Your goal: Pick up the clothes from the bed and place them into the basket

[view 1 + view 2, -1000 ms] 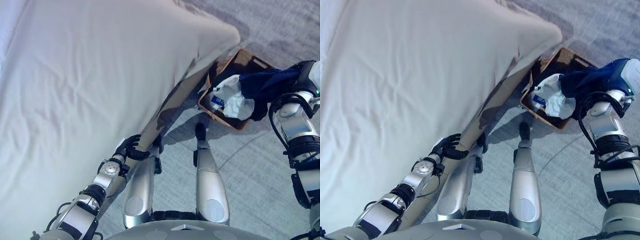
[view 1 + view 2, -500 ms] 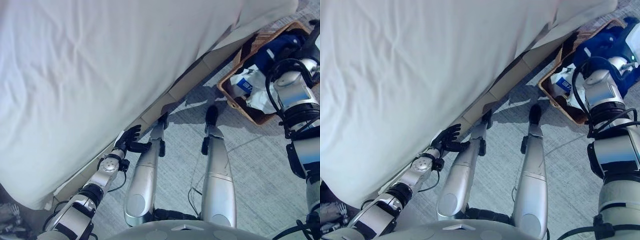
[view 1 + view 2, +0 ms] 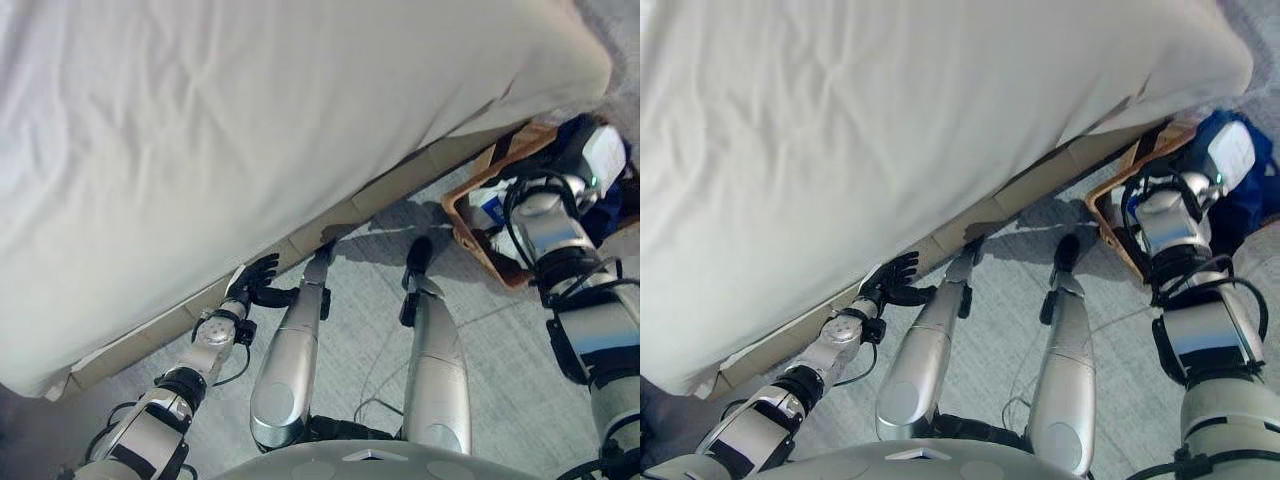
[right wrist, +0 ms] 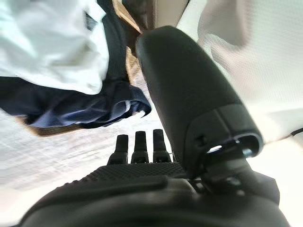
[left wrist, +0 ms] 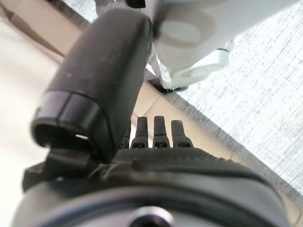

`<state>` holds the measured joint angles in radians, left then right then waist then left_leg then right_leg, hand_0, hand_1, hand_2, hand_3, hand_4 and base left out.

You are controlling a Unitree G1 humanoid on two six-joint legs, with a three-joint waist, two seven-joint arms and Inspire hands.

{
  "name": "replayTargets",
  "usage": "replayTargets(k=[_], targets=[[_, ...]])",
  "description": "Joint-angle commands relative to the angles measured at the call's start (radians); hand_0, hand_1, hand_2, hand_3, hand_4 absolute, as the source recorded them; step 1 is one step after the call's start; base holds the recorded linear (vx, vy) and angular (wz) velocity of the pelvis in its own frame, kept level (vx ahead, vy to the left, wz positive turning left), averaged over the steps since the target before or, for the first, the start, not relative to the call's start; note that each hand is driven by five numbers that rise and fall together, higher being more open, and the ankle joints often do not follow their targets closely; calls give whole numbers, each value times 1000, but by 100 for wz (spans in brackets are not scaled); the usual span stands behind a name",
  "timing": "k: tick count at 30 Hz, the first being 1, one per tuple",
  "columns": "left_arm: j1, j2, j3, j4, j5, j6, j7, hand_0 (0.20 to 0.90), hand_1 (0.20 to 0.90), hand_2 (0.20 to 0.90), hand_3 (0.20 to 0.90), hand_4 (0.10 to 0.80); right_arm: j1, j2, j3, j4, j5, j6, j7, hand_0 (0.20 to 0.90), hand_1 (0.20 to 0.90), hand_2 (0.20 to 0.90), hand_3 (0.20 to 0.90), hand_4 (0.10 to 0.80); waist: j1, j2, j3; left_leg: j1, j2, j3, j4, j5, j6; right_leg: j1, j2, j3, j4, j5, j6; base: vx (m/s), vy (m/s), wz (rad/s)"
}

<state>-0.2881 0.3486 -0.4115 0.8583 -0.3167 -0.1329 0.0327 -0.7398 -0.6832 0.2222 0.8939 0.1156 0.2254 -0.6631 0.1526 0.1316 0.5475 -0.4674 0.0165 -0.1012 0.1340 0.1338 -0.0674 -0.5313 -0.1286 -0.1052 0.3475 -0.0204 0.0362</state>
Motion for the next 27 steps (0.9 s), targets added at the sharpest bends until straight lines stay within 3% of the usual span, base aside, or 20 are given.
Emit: replayTargets(k=[1,6,9,12,13,14,18,21,27], targets=[[90,59,64,32,33,-4,-6,900,900,900,900,800,57,-81,-116,-92,32,-138,-65,900,900,900,900,800,-47,-60,-28,107,-18,45,-7,-74,41,142,44,-78,-66,-13,9,159,161,10],[144,46,113,90,67,17,-13,900,900,900,900,800,225,-41,-257,-308,24,-262,-109,900,900,900,900,800,-76,-109,-107,245,-23,67,-48,-108,46,292,32,-61,-192,34,31,193,178,-1],[182,26,151,122,90,44,-25,900,900,900,900,800,333,25,-287,-465,20,-318,-49,900,900,900,900,800,-96,-137,-182,327,-33,90,-75,-136,54,371,25,-37,-262,58,48,245,219,-20],[240,-7,180,162,135,49,-25,900,900,900,900,800,478,124,-257,-512,75,-424,236,900,900,900,900,800,-111,-161,-274,408,-39,117,-91,-166,66,433,20,-20,-307,82,66,248,146,-29],[244,-7,181,164,138,49,-25,900,900,900,900,800,484,126,-256,-508,78,-425,255,900,900,900,900,800,-111,-162,-278,412,-39,119,-93,-168,66,437,20,-19,-308,82,67,170,71,-27],[259,-11,191,179,151,49,-26,900,900,900,900,800,513,139,-244,-476,93,-417,372,900,900,900,900,800,-114,-168,-303,433,-38,125,-99,-174,69,452,19,-20,-312,84,70,146,44,-24],[286,-7,211,235,222,71,-70,900,900,900,900,800,632,214,-187,-299,187,-381,648,900,900,900,900,800,-124,-179,-386,496,-38,133,-122,-185,78,506,21,-15,-299,64,70,167,44,-18],[273,-15,200,262,225,69,-85,900,900,900,900,800,664,275,-156,-166,176,-380,687,900,900,900,900,800,-131,-180,-407,527,-41,135,-130,-193,83,534,21,-16,-299,55,70,76,28,-9],[232,-63,176,336,210,34,-144,900,900,900,900,800,692,393,-28,224,-87,-374,725,900,900,900,900,800,-133,-178,-435,563,-47,134,-110,-221,102,570,23,-5,-278,26,59,58,21,-6]])
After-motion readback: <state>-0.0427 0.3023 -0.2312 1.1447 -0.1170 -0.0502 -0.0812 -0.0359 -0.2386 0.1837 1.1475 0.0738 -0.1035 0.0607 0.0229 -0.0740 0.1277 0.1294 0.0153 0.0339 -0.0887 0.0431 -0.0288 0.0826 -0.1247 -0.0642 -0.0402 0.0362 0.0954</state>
